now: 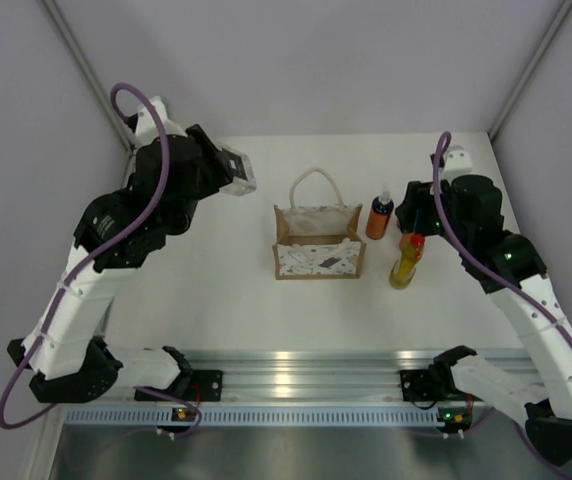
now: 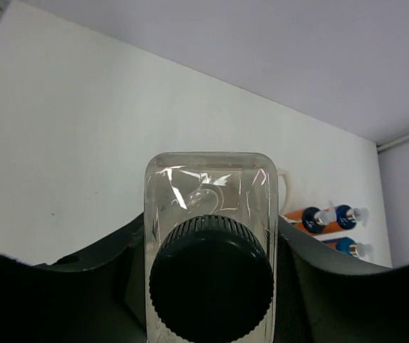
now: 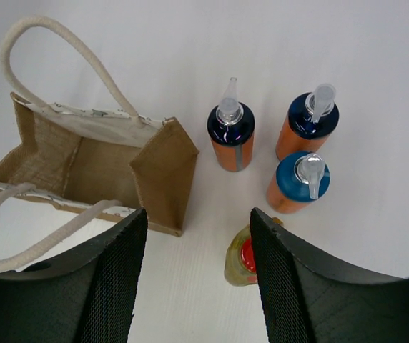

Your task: Take the personal care products out of the canvas bag

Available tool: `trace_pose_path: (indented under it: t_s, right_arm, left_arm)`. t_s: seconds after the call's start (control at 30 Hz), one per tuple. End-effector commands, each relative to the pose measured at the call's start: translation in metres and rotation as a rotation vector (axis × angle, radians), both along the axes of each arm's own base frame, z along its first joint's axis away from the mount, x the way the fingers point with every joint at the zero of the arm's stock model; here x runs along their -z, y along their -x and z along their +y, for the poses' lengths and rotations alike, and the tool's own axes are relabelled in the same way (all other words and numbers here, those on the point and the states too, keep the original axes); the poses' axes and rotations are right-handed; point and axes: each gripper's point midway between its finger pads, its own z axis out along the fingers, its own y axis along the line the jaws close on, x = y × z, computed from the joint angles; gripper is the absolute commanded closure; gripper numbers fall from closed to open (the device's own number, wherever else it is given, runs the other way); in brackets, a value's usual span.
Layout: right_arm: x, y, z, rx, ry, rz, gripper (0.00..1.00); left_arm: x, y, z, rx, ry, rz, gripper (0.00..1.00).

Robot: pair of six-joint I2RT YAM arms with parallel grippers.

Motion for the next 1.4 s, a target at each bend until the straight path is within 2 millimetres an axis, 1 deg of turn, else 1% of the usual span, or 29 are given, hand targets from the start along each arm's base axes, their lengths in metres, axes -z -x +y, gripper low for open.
trace_pose_path:
  t_s: [0.0, 0.03, 0.07, 0.13, 0.17, 0.2, 0.23, 0.27, 0.3, 0.37, 0.4, 0.5, 0.53, 0.57, 0.6, 0.63, 0.67, 0.7, 0.73, 0.9, 0.93, 0.97, 1.03, 1.07, 1.13, 1.17, 1.27, 1.3, 1.37]
  right_arm:
    - [-0.040, -0.005, 0.001, 0.005, -0.044, -0.101, 0.42]
    - [-0.041, -0.005, 0.001, 0.003, -0.045, -0.102, 0.42]
    - [-0.045, -0.004, 0.000, 0.006, -0.047, -0.110, 0.42]
    - [-0.049, -0.002, -0.001, 0.013, -0.051, -0.114, 0.41]
    - [-0.050, -0.001, -0.001, 0.014, -0.053, -0.113, 0.41]
    - [-0.054, 0.000, -0.002, 0.018, -0.057, -0.118, 0.39]
    - [-0.056, 0.003, -0.004, 0.025, -0.061, -0.116, 0.37]
    - [-0.062, 0.005, -0.006, 0.029, -0.068, -0.127, 0.34]
    - [-0.066, 0.008, -0.007, 0.033, -0.073, -0.132, 0.29]
    - [-0.074, 0.014, -0.012, 0.043, -0.075, -0.145, 0.24]
    - [-0.082, 0.017, -0.014, 0.048, -0.077, -0.162, 0.19]
    - [-0.098, 0.027, -0.023, 0.064, -0.067, -0.187, 0.15]
    - [-0.100, 0.029, -0.026, 0.075, -0.058, -0.192, 0.14]
    - [-0.104, 0.033, -0.030, 0.084, -0.052, -0.194, 0.13]
    - [-0.106, 0.035, -0.033, 0.090, -0.045, -0.196, 0.09]
    - [-0.107, 0.037, -0.037, 0.105, -0.034, -0.199, 0.05]
    - [-0.108, 0.039, -0.040, 0.116, -0.027, -0.199, 0.01]
    - [-0.107, 0.043, -0.045, 0.125, -0.014, -0.194, 0.00]
    - [-0.107, 0.045, -0.050, 0.149, -0.002, -0.195, 0.00]
    - [-0.097, 0.061, -0.068, 0.196, 0.045, -0.175, 0.01]
    - [-0.096, 0.063, -0.070, 0.201, 0.051, -0.172, 0.01]
    - [-0.094, 0.065, -0.072, 0.205, 0.055, -0.168, 0.00]
    - [-0.091, 0.070, -0.076, 0.214, 0.063, -0.159, 0.00]
    - [-0.090, 0.072, -0.076, 0.216, 0.064, -0.155, 0.01]
    - [-0.088, 0.076, -0.079, 0.220, 0.063, -0.155, 0.01]
    - [-0.087, 0.078, -0.080, 0.221, 0.063, -0.155, 0.01]
    - [-0.085, 0.080, -0.082, 0.229, 0.069, -0.153, 0.01]
    - [-0.085, 0.081, -0.083, 0.234, 0.069, -0.156, 0.00]
    - [-0.082, 0.080, -0.082, 0.231, 0.071, -0.148, 0.00]
  left_arm:
    - [-0.012, -0.015, 0.025, -0.160, -0.003, -0.073, 1.00]
    - [-0.005, -0.017, 0.027, -0.171, -0.024, -0.051, 1.00]
    - [0.009, -0.021, 0.027, -0.177, -0.047, -0.018, 1.00]
    - [0.029, -0.030, 0.037, -0.194, -0.052, 0.035, 1.00]
    - [0.050, -0.038, 0.051, -0.234, -0.073, 0.084, 1.00]
    - [0.060, -0.041, 0.057, -0.240, -0.072, 0.111, 1.00]
    - [0.072, -0.043, 0.056, -0.214, -0.063, 0.148, 1.00]
    - [0.093, -0.048, 0.069, -0.244, -0.080, 0.199, 1.00]
    - [0.103, -0.050, 0.071, -0.245, -0.087, 0.222, 1.00]
    - [0.118, -0.053, 0.080, -0.255, -0.108, 0.253, 1.00]
    - [0.137, -0.052, 0.082, -0.256, -0.131, 0.290, 1.00]
    - [0.158, -0.055, 0.087, -0.246, -0.125, 0.313, 1.00]
    - [0.176, -0.053, 0.087, -0.239, -0.136, 0.344, 1.00]
    - [0.181, -0.055, 0.086, -0.231, -0.127, 0.343, 1.00]
    - [0.190, -0.055, 0.085, -0.225, -0.128, 0.358, 1.00]
    - [0.206, -0.052, 0.085, -0.220, -0.140, 0.390, 1.00]
    - [0.213, -0.051, 0.082, -0.205, -0.136, 0.403, 1.00]
    - [0.218, -0.052, 0.081, -0.199, -0.133, 0.406, 1.00]
    - [0.231, -0.050, 0.080, -0.185, -0.147, 0.427, 1.00]
    - [0.254, -0.048, 0.079, -0.158, -0.184, 0.464, 1.00]
    - [0.257, -0.048, 0.078, -0.151, -0.188, 0.470, 1.00]
    - [0.265, -0.047, 0.078, -0.148, -0.196, 0.489, 1.00]
    - [0.270, -0.046, 0.077, -0.145, -0.194, 0.493, 1.00]
    - [0.278, -0.043, 0.079, -0.148, -0.198, 0.508, 1.00]
    - [0.281, -0.043, 0.077, -0.145, -0.184, 0.500, 1.00]
    - [0.288, -0.041, 0.077, -0.143, -0.183, 0.509, 1.00]
    - [0.290, -0.043, 0.073, -0.135, -0.158, 0.486, 1.00]
    - [0.295, -0.042, 0.073, -0.132, -0.158, 0.490, 1.00]
    - [0.295, -0.046, 0.069, -0.124, -0.152, 0.475, 1.00]
